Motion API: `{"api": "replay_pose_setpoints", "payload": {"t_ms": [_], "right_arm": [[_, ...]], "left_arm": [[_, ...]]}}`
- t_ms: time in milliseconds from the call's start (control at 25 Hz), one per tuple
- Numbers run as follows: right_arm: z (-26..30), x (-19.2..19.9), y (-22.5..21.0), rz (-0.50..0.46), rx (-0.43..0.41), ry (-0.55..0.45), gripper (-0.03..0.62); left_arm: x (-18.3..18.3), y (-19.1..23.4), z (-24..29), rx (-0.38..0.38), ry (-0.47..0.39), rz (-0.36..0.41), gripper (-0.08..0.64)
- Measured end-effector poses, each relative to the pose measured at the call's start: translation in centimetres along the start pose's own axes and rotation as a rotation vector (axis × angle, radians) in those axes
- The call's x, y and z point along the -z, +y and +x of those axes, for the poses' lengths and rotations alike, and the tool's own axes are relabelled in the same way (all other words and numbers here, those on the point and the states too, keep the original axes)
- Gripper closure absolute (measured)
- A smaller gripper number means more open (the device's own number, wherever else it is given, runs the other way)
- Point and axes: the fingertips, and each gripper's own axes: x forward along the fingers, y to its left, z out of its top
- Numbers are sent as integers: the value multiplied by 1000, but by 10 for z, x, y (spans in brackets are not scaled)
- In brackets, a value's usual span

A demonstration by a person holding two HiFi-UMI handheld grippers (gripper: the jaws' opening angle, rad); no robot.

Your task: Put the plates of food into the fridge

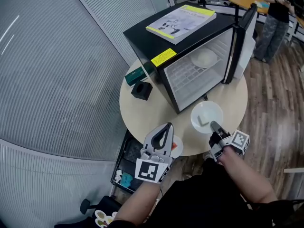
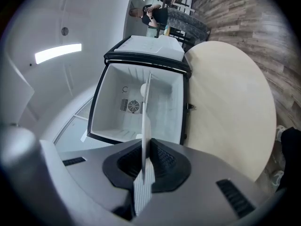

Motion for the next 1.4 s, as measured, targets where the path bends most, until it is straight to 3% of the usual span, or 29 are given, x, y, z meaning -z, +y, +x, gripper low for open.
{"api": "replay_pose_setpoints", "payload": {"t_ms": [680,1400], "right_arm": [[83,-63,36,-34,-58,97,571],[156,-83,57,-32,-99,175,571]], "left_arm": [[-21,32,71,-115,-20,29,558],[-40,74,97,-217,-40,60,558]]}}
